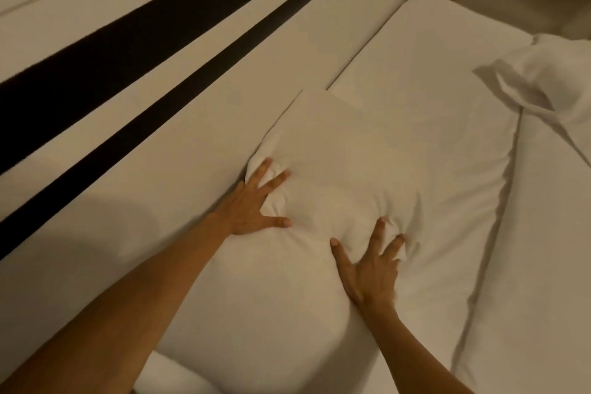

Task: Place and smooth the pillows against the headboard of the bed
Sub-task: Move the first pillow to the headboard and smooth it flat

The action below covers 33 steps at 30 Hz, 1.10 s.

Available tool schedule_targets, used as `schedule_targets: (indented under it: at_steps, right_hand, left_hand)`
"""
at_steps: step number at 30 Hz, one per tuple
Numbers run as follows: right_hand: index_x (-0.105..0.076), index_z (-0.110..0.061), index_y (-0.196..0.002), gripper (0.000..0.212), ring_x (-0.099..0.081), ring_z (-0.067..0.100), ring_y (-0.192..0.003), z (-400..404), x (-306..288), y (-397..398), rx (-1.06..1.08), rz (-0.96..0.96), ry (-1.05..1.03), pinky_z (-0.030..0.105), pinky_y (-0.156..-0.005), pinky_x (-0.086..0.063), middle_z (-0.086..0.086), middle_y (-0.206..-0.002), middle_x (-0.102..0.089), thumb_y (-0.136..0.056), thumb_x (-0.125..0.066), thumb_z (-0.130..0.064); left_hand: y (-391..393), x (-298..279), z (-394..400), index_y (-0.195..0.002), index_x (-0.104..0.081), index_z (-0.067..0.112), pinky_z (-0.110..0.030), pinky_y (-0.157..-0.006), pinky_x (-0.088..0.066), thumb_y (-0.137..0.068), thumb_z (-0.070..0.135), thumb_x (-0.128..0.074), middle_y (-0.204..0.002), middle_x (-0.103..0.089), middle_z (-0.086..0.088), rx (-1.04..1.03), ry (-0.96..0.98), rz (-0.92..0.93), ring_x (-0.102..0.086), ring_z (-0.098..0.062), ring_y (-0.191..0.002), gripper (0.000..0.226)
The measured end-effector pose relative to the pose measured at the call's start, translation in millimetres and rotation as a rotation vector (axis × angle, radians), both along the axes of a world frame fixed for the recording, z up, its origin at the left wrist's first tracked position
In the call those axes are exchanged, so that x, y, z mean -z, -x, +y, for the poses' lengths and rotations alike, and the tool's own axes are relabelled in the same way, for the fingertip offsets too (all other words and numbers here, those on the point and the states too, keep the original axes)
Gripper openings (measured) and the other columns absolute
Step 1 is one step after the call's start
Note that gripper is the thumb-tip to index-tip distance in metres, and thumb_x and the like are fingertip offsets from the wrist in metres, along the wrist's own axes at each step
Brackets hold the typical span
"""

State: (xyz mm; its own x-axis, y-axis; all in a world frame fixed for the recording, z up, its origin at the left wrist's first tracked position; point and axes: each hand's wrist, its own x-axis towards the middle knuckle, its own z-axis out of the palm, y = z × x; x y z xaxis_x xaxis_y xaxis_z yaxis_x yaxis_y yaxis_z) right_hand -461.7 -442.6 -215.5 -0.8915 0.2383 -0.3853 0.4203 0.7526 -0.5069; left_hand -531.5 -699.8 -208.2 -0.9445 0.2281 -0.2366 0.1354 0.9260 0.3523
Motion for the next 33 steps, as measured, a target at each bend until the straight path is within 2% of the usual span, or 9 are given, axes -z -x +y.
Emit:
schedule_targets:
  at_steps: [4, 7, 12, 16, 18, 20, 24, 28, 33]
  right_hand:
    - [0.005, -0.029, -0.154, 0.111, -0.007, 0.043, -0.147, -8.8, -9.5, 5.4, 0.031, 0.087, 0.094, 0.051, -0.118, -0.014, 0.019, -0.16, 0.012, -0.073, -0.056, -0.074]
    - [0.0, -0.026, -0.155, 0.109, -0.013, 0.046, -0.145, -13.2, -16.3, 9.0, 0.021, 0.116, 0.071, 0.05, -0.118, -0.016, 0.022, -0.16, 0.01, -0.074, -0.055, -0.074]
    - [0.009, -0.041, -0.151, 0.093, -0.028, 0.048, -0.139, 8.6, -5.3, -11.8, -0.009, 0.063, -0.037, 0.053, -0.112, -0.027, 0.018, -0.161, 0.008, -0.078, -0.033, -0.081]
    - [0.017, -0.054, -0.144, 0.079, -0.051, 0.047, -0.121, 23.5, 4.8, -21.3, 0.016, -0.001, -0.049, 0.056, -0.102, -0.04, 0.018, -0.161, 0.007, -0.08, -0.021, -0.081]
    - [0.022, -0.057, -0.141, 0.076, -0.055, 0.047, -0.117, 29.1, 3.8, -20.4, 0.05, -0.067, -0.045, 0.056, -0.099, -0.043, 0.021, -0.161, 0.001, -0.079, -0.016, -0.082]
    - [0.025, -0.057, -0.139, 0.076, -0.054, 0.047, -0.119, 32.8, 1.2, -20.3, 0.036, -0.112, -0.057, 0.054, -0.099, -0.042, 0.024, -0.16, -0.006, -0.079, -0.012, -0.082]
    - [0.019, -0.051, -0.145, 0.075, -0.045, 0.045, -0.127, 36.5, -5.5, -17.2, -0.006, -0.112, -0.131, 0.057, -0.106, -0.031, 0.02, -0.16, -0.004, -0.081, -0.009, -0.08]
    - [0.004, -0.036, -0.153, 0.071, -0.026, 0.038, -0.142, 39.7, -15.3, 25.1, -0.01, 0.089, -0.223, 0.053, -0.111, -0.025, 0.018, -0.161, -0.007, -0.091, -0.014, -0.066]
    - [-0.007, -0.025, -0.156, 0.064, -0.01, 0.026, -0.15, 24.6, -36.9, 84.8, -0.061, 0.324, -0.151, 0.043, -0.119, -0.012, 0.007, -0.164, -0.003, -0.098, -0.012, -0.052]
  left_hand:
    - [3.0, -14.5, -0.8, -0.151, 0.001, 0.046, -0.043, -0.121, -0.014, -0.067, 0.077, -0.057, -0.162, 0.013, 0.008, -0.014, -0.106, -0.022, 0.001, -0.02, -0.15, 0.107]
    - [4.4, -20.7, -7.7, -0.15, 0.007, 0.049, -0.045, -0.12, -0.016, -0.067, 0.081, -0.053, -0.161, 0.015, 0.014, 0.025, -0.077, -0.01, -0.002, -0.021, -0.15, 0.107]
    - [-5.1, -4.4, -24.9, -0.141, 0.023, 0.055, -0.052, -0.119, -0.018, -0.065, 0.093, -0.032, -0.159, 0.024, 0.013, 0.049, 0.026, -0.065, -0.003, -0.023, -0.151, 0.101]
    - [-3.3, 1.5, -20.1, -0.141, 0.023, 0.055, -0.052, -0.119, -0.016, -0.064, 0.094, -0.027, -0.159, 0.026, 0.01, 0.05, 0.002, -0.078, 0.0, -0.023, -0.151, 0.1]
    - [-1.7, -0.1, -20.7, -0.141, 0.024, 0.056, -0.052, -0.119, -0.017, -0.064, 0.093, -0.028, -0.158, 0.027, 0.01, 0.049, 0.0, -0.076, 0.002, -0.022, -0.151, 0.1]
    - [-1.2, -5.3, -20.5, -0.139, 0.025, 0.056, -0.052, -0.119, -0.017, -0.064, 0.093, -0.028, -0.158, 0.028, 0.009, 0.061, 0.012, -0.09, 0.003, -0.022, -0.151, 0.099]
    - [-2.4, -18.1, -20.8, -0.144, 0.022, 0.049, -0.049, -0.12, -0.018, -0.066, 0.092, -0.017, -0.16, 0.024, 0.003, 0.071, 0.091, -0.045, -0.006, -0.027, -0.15, 0.098]
    - [37.2, -38.3, 2.9, -0.153, 0.009, 0.035, -0.045, -0.12, -0.015, -0.074, 0.086, -0.001, -0.162, 0.015, -0.003, 0.104, 0.188, 0.13, -0.007, -0.031, -0.15, 0.095]
    - [80.1, -52.4, 57.3, -0.156, -0.006, 0.018, -0.042, -0.123, -0.006, -0.094, 0.064, -0.018, -0.163, 0.008, -0.001, 0.12, 0.134, 0.214, 0.004, -0.018, -0.151, 0.078]
